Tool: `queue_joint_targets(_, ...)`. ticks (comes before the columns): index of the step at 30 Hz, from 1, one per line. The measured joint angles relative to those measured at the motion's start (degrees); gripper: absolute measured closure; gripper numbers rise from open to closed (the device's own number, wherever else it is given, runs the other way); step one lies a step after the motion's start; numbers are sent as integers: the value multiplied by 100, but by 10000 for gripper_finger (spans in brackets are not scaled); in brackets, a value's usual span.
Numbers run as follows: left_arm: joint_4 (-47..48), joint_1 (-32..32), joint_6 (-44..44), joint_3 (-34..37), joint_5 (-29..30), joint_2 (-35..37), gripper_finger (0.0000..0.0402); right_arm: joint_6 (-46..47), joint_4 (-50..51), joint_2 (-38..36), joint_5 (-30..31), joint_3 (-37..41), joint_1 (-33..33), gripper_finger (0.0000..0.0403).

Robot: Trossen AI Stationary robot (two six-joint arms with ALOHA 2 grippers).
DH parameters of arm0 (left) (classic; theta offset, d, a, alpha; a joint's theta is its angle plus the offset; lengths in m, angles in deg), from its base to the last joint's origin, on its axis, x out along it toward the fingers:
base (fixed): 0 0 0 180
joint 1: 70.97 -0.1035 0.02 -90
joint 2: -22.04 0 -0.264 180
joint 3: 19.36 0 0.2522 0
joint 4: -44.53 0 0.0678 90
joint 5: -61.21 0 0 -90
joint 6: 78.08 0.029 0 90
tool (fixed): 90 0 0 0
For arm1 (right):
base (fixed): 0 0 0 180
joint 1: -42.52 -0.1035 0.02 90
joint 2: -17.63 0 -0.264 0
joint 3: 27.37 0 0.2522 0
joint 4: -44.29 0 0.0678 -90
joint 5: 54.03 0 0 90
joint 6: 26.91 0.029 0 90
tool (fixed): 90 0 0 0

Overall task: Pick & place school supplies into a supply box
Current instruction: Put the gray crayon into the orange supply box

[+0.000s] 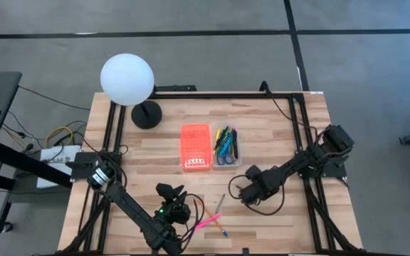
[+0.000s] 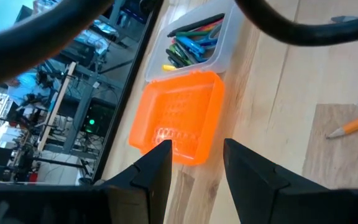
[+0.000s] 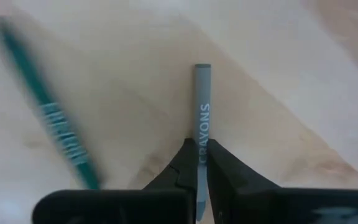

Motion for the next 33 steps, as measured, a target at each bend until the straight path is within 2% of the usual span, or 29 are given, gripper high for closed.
queue_joint_targets(5,-1,0,0,0,2,0,262,467,158,9,458,20,-155,400)
queue_joint_targets(13,-1,0,0,0,4,0,262,185,145,9,749,18,-176,402)
queue_joint_targets(16,-1,-2,0,0,6,0,262,184,250,30,1047,-39,-167,402)
queue_joint_targets(28,-1,0,0,0,9,0,262,113,1349,14,1669,-949,-42,403)
queue_joint_targets(33,0,0,0,0,9,0,262,-546,1062,7,2128,-1311,370,403)
